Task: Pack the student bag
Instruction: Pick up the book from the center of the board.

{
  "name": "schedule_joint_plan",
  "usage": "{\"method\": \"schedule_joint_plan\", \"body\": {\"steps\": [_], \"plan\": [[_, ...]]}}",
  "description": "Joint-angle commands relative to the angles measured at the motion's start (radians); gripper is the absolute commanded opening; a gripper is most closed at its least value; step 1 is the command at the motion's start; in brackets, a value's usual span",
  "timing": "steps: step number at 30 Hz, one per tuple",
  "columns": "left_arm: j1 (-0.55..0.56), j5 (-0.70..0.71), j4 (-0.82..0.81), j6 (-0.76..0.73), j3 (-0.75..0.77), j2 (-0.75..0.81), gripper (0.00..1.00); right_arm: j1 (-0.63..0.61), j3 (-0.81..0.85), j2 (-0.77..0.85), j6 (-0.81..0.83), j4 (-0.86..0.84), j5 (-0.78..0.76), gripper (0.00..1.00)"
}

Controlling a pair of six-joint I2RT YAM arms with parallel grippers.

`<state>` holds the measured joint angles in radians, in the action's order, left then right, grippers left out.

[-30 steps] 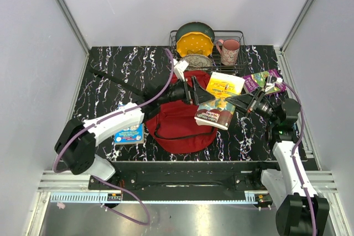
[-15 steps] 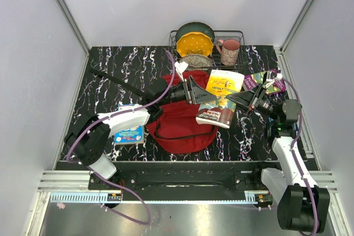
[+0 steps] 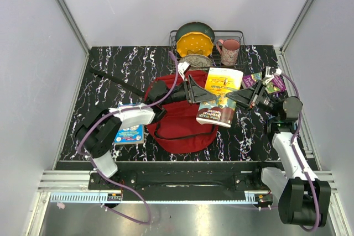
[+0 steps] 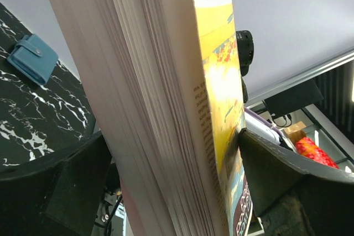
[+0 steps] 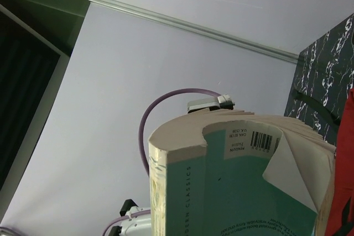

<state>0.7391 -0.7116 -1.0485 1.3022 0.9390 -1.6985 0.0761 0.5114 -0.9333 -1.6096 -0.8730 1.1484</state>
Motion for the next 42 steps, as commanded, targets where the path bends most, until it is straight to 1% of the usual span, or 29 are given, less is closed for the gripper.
{"method": "schedule_joint_plan", "body": {"steps": [1,4,8,11,12,15,19,20,22,23,24,26,27,29,30,31,32,33,34,35,36,38,40,42], "plan": [[0.006,-0.081,-0.192,0.101,0.02,-0.049,0.93,-0.013,0.084,-0.007,-0.05,-0.153,-0.047,0.0],[0.006,-0.091,-0.222,0.123,0.026,-0.069,0.91,-0.018,0.081,-0.019,-0.056,-0.173,-0.05,0.0],[0.005,-0.094,-0.203,0.117,0.029,-0.076,0.97,-0.021,0.088,-0.045,-0.096,-0.242,-0.05,0.0],[0.005,-0.092,-0.141,0.083,0.034,-0.072,0.99,-0.022,0.101,-0.058,-0.133,-0.303,-0.047,0.0],[0.005,-0.092,-0.095,0.069,0.034,-0.069,0.99,-0.022,0.108,-0.061,-0.138,-0.31,-0.049,0.0],[0.006,-0.097,-0.042,0.034,0.038,-0.059,0.99,-0.024,0.118,-0.065,-0.138,-0.311,-0.045,0.0],[0.006,-0.101,-0.039,0.031,0.044,-0.047,0.99,-0.024,0.107,-0.076,-0.135,-0.31,-0.045,0.0],[0.006,-0.103,-0.038,0.029,0.043,-0.043,0.91,-0.025,0.102,-0.078,-0.135,-0.31,-0.044,0.0],[0.006,-0.097,-0.021,0.017,0.041,-0.029,0.78,-0.024,0.082,-0.075,-0.131,-0.307,-0.047,0.0],[0.006,-0.08,-0.007,0.008,0.037,-0.023,0.66,-0.024,0.073,-0.072,-0.131,-0.302,-0.047,0.0],[0.005,-0.075,0.04,-0.007,0.035,-0.012,0.58,-0.024,0.055,-0.067,-0.124,-0.287,-0.053,0.01],[0.006,-0.046,0.111,-0.073,0.031,0.022,0.49,-0.025,0.033,-0.049,-0.11,-0.264,-0.053,0.02],[0.006,-0.034,0.193,-0.101,0.029,0.037,0.38,-0.025,0.03,-0.042,-0.086,-0.221,-0.053,0.02],[0.005,0.013,0.292,-0.193,0.029,0.092,0.27,-0.024,0.029,-0.013,-0.043,-0.152,-0.052,0.04],[0.005,0.036,0.408,-0.228,0.033,0.112,0.18,-0.025,0.033,-0.001,0.027,-0.038,-0.052,0.09],[0.005,0.061,0.471,-0.304,0.044,0.158,0.13,-0.025,0.041,0.026,0.078,0.041,-0.055,0.14],[0.005,0.122,0.539,-0.345,0.053,0.183,0.09,-0.024,0.067,0.043,0.136,0.23,-0.07,0.19],[0.005,0.159,0.68,-0.383,0.066,0.204,0.06,-0.025,0.084,0.062,0.263,0.33,-0.084,0.39],[0.005,0.197,0.746,-0.447,0.093,0.244,0.0,-0.025,0.102,0.091,0.328,0.426,-0.099,0.48],[0.005,0.263,0.799,-0.474,0.104,0.261,0.0,-0.025,0.136,0.105,0.385,0.583,-0.13,0.56],[0.005,0.288,0.861,-0.491,0.11,0.279,0.0,-0.025,0.15,0.114,0.468,0.636,-0.139,0.66],[0.005,0.323,0.874,-0.504,0.115,0.318,0.0,-0.033,0.153,0.128,0.484,0.663,-0.139,0.75],[0.005,0.325,0.869,-0.498,0.122,0.329,0.0,-0.045,0.139,0.129,0.464,0.637,-0.136,0.8],[0.005,0.316,0.845,-0.483,0.123,0.333,0.0,-0.058,0.116,0.129,0.433,0.573,-0.121,0.83]]}}
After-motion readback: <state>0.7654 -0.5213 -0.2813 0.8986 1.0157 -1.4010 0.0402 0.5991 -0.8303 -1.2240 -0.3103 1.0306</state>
